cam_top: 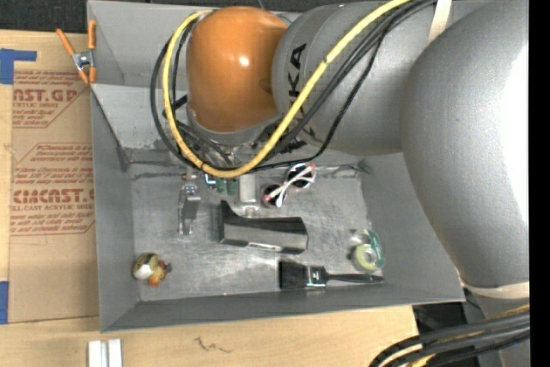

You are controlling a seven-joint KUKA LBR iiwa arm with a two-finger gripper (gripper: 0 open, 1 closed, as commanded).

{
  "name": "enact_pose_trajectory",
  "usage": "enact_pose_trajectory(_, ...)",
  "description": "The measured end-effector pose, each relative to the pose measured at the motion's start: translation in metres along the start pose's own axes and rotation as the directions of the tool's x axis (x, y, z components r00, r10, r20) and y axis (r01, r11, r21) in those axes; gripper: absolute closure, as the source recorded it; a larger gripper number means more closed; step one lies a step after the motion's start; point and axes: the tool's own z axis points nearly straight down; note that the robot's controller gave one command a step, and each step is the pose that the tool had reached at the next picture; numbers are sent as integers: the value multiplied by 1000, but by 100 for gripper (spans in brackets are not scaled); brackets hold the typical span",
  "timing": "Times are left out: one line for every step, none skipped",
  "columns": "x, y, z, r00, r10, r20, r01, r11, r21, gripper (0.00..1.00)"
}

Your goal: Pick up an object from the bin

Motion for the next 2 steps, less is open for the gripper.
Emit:
enact_pose_trajectory(-2, -1, -5, 1000, 2, 7, -2, 1000, -1, 0)
enact_pose_trajectory(-3, 0, 2, 996, -94, 10, 94, 996, 0, 0)
